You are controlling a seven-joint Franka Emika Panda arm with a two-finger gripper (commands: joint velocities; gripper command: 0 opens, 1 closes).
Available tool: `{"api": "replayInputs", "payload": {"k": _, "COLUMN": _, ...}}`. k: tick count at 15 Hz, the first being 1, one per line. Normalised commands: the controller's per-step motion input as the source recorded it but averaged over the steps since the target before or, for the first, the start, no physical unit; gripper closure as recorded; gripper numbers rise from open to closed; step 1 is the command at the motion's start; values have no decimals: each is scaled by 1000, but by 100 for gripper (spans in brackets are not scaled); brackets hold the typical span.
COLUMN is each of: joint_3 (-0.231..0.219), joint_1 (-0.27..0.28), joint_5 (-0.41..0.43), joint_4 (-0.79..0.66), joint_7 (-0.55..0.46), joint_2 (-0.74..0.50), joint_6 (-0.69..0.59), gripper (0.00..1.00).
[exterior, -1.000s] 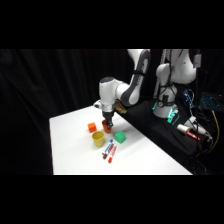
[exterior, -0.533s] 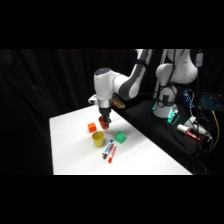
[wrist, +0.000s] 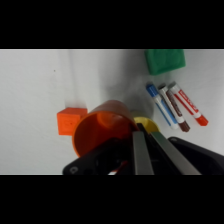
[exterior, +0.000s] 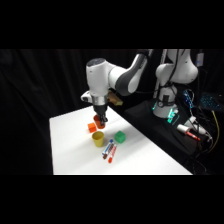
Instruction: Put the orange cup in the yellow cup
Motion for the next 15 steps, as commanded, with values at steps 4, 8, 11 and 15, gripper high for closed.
{"api": "replayInputs", "payload": {"k": 4, "joint_3": 68, "joint_1": 23, "joint_5": -122, "joint_4": 306, "joint_7": 17, "joint_2": 109, "joint_6": -161, "gripper": 96}}
{"api": "replayInputs", "payload": {"k": 8, "joint_3": 49, "joint_1": 10, "joint_5": -47, "joint_4": 293, "joint_7": -27, "joint_2": 192, "joint_6": -101, "gripper": 96}}
{"api": "replayInputs", "payload": {"k": 11, "joint_3": 28, "joint_1": 12, "joint_5": -14, "joint_4": 258, "joint_7": -48, "joint_2": 164, "joint_6": -110, "gripper": 96}}
{"api": "replayInputs", "payload": {"k": 15, "joint_3": 24, "joint_1": 12, "joint_5": 17, "joint_4": 218, "joint_7": -67, "joint_2": 108, "joint_6": -112, "gripper": 96}}
